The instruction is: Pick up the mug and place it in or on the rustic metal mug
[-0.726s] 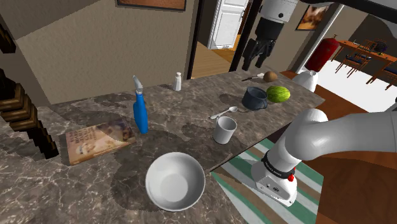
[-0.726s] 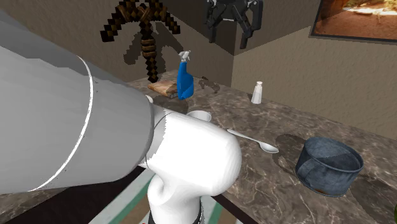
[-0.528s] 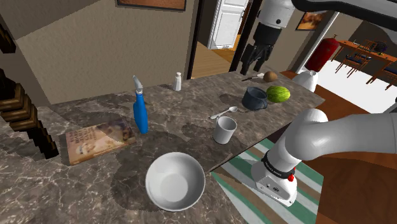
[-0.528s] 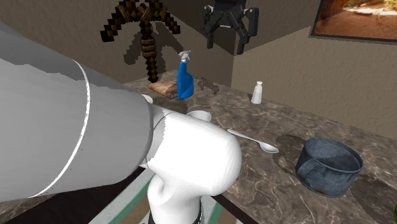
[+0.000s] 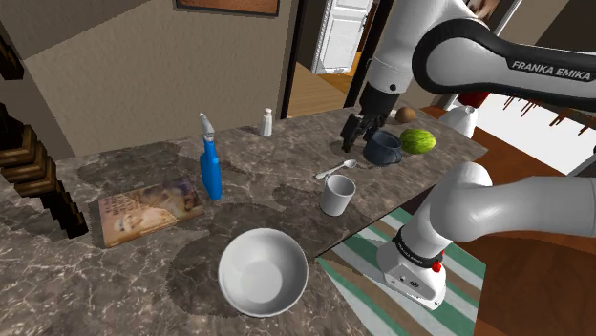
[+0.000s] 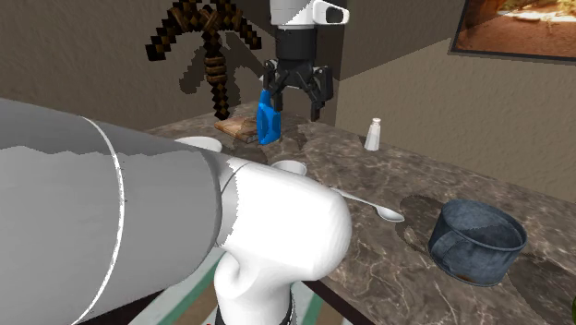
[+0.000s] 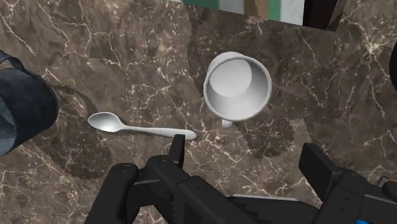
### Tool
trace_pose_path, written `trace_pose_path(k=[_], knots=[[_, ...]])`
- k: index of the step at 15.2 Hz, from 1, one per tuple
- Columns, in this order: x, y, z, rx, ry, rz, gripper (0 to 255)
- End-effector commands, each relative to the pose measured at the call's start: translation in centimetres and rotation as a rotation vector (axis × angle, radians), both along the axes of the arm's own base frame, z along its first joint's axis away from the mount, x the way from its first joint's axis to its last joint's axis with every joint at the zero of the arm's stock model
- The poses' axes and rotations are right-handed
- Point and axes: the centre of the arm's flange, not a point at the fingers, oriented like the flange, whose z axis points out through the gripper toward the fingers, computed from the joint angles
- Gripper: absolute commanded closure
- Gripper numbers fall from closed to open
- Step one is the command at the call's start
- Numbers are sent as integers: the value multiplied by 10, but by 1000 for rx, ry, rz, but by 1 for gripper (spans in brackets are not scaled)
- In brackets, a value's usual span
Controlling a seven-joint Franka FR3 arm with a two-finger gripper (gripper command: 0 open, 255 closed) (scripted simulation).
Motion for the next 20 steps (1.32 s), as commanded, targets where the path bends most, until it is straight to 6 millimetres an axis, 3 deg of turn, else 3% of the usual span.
trace_pose_path(k=[1,9,17,20], knots=[[-3,12,-26,-14,-12,2,0],[-17,64,-122,-71,-51,13,0],[-14,62,-163,-72,-52,13,0],[-14,62,-163,-72,-52,13,0]])
